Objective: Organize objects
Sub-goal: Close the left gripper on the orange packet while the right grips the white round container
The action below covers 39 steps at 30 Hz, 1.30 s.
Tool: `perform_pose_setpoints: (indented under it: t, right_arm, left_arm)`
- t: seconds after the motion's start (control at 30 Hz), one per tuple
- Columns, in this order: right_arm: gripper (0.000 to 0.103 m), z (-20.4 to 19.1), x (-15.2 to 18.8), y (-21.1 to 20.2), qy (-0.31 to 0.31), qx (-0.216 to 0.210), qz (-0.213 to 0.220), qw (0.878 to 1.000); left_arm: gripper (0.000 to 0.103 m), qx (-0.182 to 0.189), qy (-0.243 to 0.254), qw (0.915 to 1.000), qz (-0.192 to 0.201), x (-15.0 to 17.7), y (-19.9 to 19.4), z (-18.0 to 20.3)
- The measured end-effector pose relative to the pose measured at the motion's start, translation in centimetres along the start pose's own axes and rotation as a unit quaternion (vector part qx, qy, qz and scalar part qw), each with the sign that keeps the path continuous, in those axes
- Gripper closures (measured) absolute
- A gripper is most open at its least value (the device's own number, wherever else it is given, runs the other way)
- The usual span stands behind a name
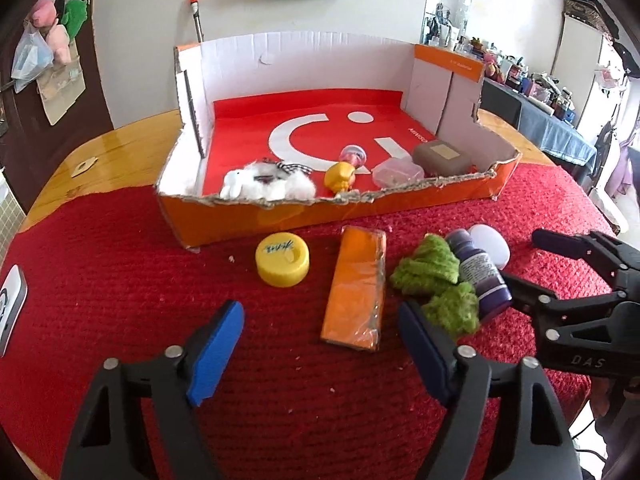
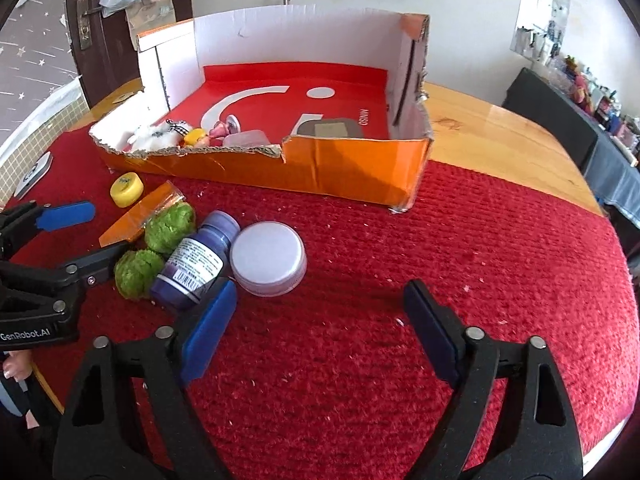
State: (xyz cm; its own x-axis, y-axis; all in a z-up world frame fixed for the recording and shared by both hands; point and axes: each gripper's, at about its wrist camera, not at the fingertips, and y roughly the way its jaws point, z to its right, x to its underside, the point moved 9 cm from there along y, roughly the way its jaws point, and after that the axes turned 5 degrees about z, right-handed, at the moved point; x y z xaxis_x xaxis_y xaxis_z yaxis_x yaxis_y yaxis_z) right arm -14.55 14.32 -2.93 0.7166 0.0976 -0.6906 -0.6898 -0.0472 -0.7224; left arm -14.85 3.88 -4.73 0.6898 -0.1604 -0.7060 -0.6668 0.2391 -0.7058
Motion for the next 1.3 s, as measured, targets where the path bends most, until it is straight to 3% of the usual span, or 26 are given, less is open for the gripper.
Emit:
perform_pose_setpoints:
  t: [0.23, 0.4, 0.67, 0.73, 0.77, 0.9, 1.3]
  right_arm:
    - [0.031, -0.2, -0.7, 0.5, -0.001, -0.014, -0.001, 1.000]
    - [0.044, -0.7, -1.1, 0.7, -0.009, -0.022, -0.006, 1.000]
    - [0.052, -0.9, -1.9, 1.4, -0.015, -0.031, -0.003, 0.999]
    - [0.056, -1.0, -2.0, 1.6, -0.013, -0.037, -0.001, 0.999]
    - [0.064, -1.1, -2.1, 1.6, -0.011, -0.041, 0.001, 0.999]
    - [0.065, -1.4, -1.9, 1.2, -0.011, -0.046, 0.008, 0.999]
    - [0.065, -1.4, -1.8, -2.0, 0.002, -0.047, 0.035, 0.998]
  left_arm:
    - [0.033, 0.006, 0.007, 1.0000, 0.003, -0.6, 0.5, 0.2]
    - [0.041, 0.013, 0.014, 0.9998, 0.003, -0.8, 0.7, 0.7]
    - [0.047, 0.016, 0.017, 0.9997, 0.005, -0.9, 0.8, 1.0]
    - [0.053, 0.021, 0.017, 0.9996, 0.008, -0.9, 0.8, 1.1]
    - [0.057, 0.024, 0.015, 0.9995, 0.010, -0.9, 0.8, 1.1]
    - [0.074, 0.023, 0.010, 0.9996, 0.016, -0.9, 0.6, 1.0]
    - [0.075, 0.032, -0.011, 0.9986, 0.040, -1.3, -2.0, 0.4]
